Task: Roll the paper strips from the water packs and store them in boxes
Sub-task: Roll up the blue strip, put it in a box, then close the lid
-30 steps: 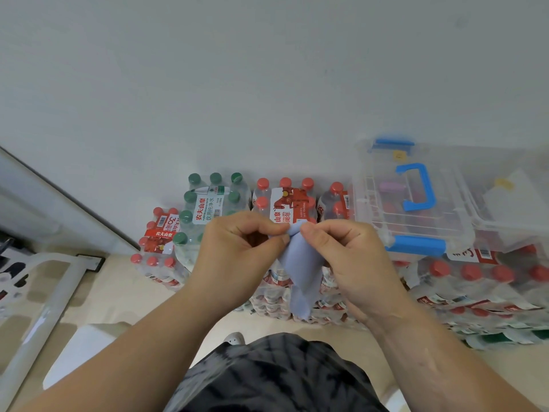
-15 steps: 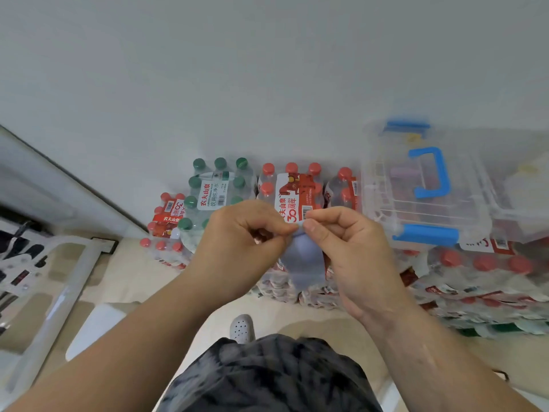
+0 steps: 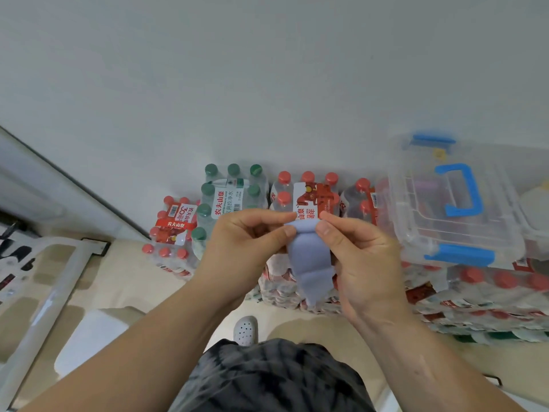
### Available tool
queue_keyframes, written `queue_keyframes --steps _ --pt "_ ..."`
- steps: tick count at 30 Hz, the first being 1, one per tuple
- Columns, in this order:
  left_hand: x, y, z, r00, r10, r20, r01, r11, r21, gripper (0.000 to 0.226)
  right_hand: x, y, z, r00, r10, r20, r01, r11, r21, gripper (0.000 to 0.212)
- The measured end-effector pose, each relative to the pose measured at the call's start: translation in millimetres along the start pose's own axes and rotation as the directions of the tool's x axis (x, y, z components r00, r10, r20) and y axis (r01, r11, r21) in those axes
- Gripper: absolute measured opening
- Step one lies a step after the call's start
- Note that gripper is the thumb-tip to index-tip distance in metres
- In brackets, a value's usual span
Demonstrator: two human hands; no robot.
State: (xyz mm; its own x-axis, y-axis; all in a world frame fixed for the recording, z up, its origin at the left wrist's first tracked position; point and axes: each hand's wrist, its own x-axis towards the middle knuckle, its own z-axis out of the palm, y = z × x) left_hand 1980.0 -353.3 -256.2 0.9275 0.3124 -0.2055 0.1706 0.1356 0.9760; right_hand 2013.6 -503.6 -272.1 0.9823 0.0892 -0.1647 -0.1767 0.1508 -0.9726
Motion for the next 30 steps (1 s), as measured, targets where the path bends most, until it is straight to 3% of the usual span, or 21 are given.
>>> queue_keyframes --steps 5,10,17,20,23,30 --pt "21 15 -40 0.995 0.081 0.062 -0.085 0.995 0.052 0.024 6 -3 44 0.996 -0.077 -0.038 0.076 0.997 -0.023 0.012" --pt "41 24 -85 0.988 0.138 0.073 -0.145 0.984 0.102 0.041 13 0 93 0.994 -0.043 -0.097 0.032 0.993 -0.109 0.011" --pt "65 23 -136 0.982 0.137 0.134 -0.151 0.984 0.100 0.044 11 7 143 0.987 -0.043 -0.157 0.021 0.990 -0.136 0.018" --pt "72 22 -147 0.979 0.102 0.179 -0.108 0.994 0.028 0.038 10 10 154 0.985 -0.042 -0.168 0.024 0.994 -0.110 0.019" --pt "75 23 -155 0.980 0.031 0.199 -0.016 0.997 -0.076 0.015 8 11 165 0.986 -0.060 -0.155 0.045 0.994 -0.096 0.009" --pt "78 19 -175 0.988 -0.017 0.156 0.033 0.995 -0.097 0.011 11 8 182 0.998 -0.041 -0.047 0.034 0.988 -0.153 0.017"
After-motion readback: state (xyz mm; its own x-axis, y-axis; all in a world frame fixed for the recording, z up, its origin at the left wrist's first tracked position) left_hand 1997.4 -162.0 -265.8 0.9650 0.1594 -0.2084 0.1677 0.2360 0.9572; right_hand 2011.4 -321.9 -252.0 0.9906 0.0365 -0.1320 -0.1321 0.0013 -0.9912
